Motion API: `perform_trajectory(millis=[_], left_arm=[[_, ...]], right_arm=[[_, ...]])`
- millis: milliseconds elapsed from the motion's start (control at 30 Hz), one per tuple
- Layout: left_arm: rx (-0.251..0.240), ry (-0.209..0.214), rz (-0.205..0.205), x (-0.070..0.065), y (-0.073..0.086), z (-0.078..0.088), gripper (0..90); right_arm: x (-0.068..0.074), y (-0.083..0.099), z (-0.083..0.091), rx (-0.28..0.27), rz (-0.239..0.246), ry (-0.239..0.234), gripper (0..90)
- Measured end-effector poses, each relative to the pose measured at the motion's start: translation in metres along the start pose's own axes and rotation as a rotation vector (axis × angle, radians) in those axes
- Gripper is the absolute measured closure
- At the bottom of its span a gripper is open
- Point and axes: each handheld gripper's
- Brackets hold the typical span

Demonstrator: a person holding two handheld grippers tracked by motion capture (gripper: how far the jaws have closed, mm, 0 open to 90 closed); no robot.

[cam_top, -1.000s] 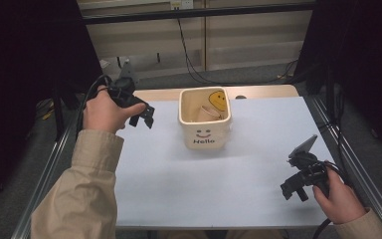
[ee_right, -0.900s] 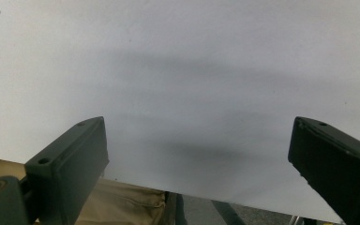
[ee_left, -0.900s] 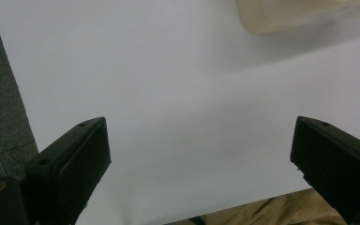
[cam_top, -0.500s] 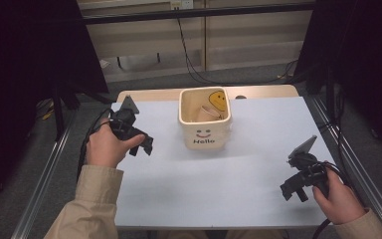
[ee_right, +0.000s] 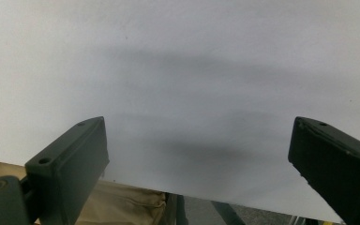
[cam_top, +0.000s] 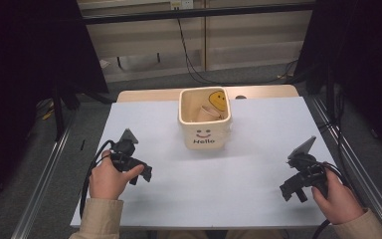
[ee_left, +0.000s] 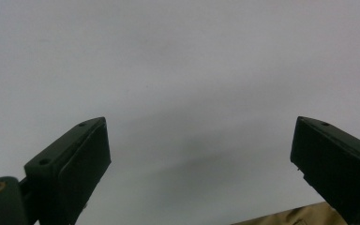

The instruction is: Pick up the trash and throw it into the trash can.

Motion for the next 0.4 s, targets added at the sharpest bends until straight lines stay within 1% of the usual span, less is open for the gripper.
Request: perform_trajectory(millis=[33, 67, 133, 167, 200, 233, 267, 333, 367, 400], left_arm=[[0.001, 0.004, 0.001, 0.002, 0.003, -0.004, 4.9], [-0.001, 0.0, 0.012, 0.003, 0.005, -0.009, 4.9], [0.008, -0.016, 0.008, 0.004, 0.01, -0.017, 5.0], [0.003, -0.016, 0.015, 0.004, 0.011, -0.019, 5.0], [0.015, -0.014, 0.011, 0.004, 0.012, -0.022, 5.0], [0.026, -0.003, 0.018, 0.004, 0.012, -0.023, 5.0], [0.026, -0.009, 0.009, 0.005, 0.012, -0.022, 5.0], [0.016, -0.001, 0.014, 0.005, 0.013, -0.02, 5.0], [0.009, -0.011, 0.004, 0.005, 0.013, -0.02, 5.0], [0.007, -0.001, 0.007, 0.005, 0.013, -0.02, 5.0]], right_arm=[[-0.001, 0.0, 0.0, -0.002, 0.007, 0.001, 5.0], [-0.001, 0.0, 0.0, -0.003, 0.006, 0.001, 5.1], [0.0, 0.0, 0.0, -0.002, 0.003, 0.002, 5.0], [0.0, 0.0, -0.001, 0.001, 0.001, 0.003, 5.1], [0.0, 0.0, -0.001, 0.001, 0.006, 0.004, 5.0], [0.0, 0.0, -0.001, 0.002, 0.005, 0.007, 5.1], [0.0, 0.0, -0.001, 0.003, 0.005, 0.009, 5.2], [0.0, 0.0, -0.001, 0.001, 0.008, 0.009, 5.1], [0.0, 0.0, -0.001, 0.0, 0.008, 0.008, 5.0], [0.0, 0.0, -0.001, 0.0, 0.007, 0.008, 4.9]])
Point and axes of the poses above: each handheld gripper's, and its own axes: z roughly backward along the jaws, y roughly out of its underside, x roughly to its left, and after that the axes turned 2 degrees about x, right-handed
